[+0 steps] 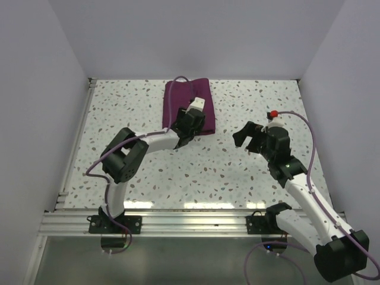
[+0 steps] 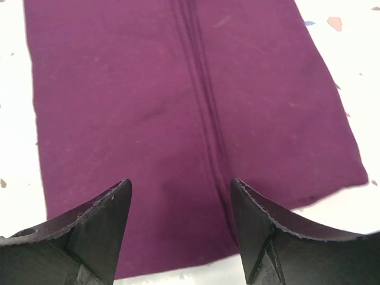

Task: Open and lay out the surgical kit
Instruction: Open the surgical kit at the center of the board.

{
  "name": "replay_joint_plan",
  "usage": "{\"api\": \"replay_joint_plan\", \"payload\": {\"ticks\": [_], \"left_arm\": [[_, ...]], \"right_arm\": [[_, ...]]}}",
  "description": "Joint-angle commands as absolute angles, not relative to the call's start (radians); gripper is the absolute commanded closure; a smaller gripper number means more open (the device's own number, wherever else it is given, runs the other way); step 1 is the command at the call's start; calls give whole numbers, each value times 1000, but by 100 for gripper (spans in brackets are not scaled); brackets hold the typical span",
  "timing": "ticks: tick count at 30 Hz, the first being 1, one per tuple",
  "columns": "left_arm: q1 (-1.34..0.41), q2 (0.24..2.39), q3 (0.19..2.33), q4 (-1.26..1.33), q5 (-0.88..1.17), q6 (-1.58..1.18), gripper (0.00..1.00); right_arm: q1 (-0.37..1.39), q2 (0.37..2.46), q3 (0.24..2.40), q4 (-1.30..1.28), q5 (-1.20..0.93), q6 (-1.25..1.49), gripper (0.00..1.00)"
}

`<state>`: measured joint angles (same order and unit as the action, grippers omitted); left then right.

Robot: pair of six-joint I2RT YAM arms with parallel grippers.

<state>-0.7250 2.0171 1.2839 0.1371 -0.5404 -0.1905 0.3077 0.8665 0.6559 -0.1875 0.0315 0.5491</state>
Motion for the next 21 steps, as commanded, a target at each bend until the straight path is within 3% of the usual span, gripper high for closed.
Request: {"api": "replay_joint_plan", "payload": {"ticks": [1, 21], "left_arm": [[-709, 2025, 1350, 164, -609, -205, 29], [-709, 2210, 1463, 63, -538, -265, 31]], "right_arm": [[313, 867, 667, -181, 14, 535, 4], [311, 910, 666, -176, 18, 549, 4]]}}
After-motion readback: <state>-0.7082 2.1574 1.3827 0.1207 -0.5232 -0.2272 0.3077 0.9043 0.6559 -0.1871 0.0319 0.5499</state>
